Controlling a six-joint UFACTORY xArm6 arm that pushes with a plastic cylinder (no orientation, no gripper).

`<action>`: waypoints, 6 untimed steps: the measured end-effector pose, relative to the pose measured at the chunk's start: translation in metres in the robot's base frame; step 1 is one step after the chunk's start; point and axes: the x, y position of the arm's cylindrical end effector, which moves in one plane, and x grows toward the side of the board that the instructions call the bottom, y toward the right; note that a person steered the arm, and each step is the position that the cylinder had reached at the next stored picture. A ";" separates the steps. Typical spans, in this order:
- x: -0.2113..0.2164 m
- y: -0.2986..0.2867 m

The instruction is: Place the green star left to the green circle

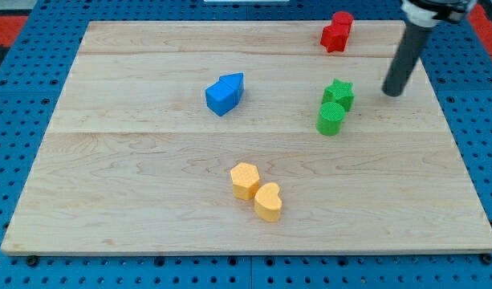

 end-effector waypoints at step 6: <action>0.030 -0.121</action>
